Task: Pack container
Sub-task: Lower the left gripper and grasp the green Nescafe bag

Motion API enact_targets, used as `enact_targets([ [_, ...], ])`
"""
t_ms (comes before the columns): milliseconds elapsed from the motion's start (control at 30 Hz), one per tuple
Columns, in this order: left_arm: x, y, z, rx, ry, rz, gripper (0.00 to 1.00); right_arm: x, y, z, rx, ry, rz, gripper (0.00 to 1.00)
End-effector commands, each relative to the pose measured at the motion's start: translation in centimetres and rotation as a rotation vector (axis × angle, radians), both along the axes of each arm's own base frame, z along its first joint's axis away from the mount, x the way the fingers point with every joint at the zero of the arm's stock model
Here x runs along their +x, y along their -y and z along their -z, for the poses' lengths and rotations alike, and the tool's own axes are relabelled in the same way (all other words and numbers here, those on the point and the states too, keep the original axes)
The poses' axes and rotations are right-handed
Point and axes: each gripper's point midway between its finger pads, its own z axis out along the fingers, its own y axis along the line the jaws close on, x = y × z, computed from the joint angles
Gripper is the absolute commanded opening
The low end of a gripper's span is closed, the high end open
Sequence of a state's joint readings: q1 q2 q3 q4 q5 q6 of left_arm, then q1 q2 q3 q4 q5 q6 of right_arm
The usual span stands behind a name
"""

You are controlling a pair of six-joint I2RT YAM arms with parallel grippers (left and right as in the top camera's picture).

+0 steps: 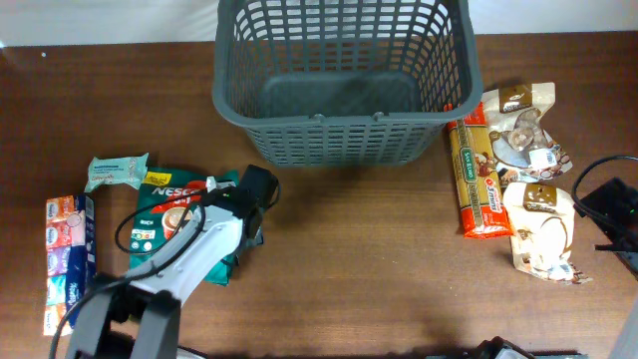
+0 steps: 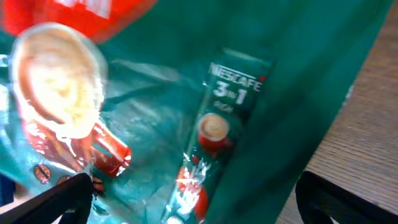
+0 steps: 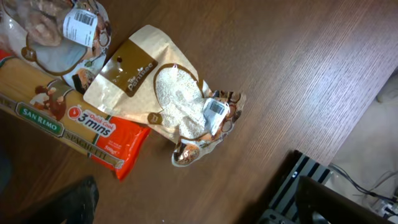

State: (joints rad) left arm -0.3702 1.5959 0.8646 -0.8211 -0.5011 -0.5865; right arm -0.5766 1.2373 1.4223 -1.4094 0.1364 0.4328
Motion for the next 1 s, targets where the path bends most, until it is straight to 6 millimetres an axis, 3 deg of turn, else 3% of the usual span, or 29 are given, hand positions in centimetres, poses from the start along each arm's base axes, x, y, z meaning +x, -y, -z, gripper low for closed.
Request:
enact_targets([
  [0,-0.6,0.4,1.9,-0.016,-0.079,0.043,0.99,0.0,0.0,-0.1,0.001,0.004,-0.004,0.99],
  [400,-0.9,0.3,6.9,0.022,-0.208,0.091,0.98,-0.1,0.0,-0.1,0.000,0.004,-0.004,0.99],
  [467,-0.9,-0.1,7.3,0.053,-0.218,0.091,0.64,0.0,0.0,-0.1,0.000,0.003,-0.004,0.99],
  [500,-1.0,-0.3,7.4,0.065,-0.223,0.092,0.52,0.0,0.0,-0.1,0.000,0.003,-0.004,0.99],
  [567,-1.0,-0.4,7.4,0.073,-0.225,0.092,0.35,0.0,0.0,-0.1,0.000,0.003,-0.004,0.99],
  [700,-0.9,-0.6,7.3,0.088,-0.223,0.094,0.13,-0.1,0.0,-0.1,0.000,0.003,-0.004,0.99],
  [733,-1.1,-0.8,7.2,0.097,-0.233,0.101,0.02,-0.1,0.0,-0.1,0.000,0.003,-0.004,0.99],
  [967,-1.5,-0.5,6.5,0.085,-0.280,0.101,0.02,-0.1,0.0,-0.1,0.000,0.003,-0.004,0.99],
])
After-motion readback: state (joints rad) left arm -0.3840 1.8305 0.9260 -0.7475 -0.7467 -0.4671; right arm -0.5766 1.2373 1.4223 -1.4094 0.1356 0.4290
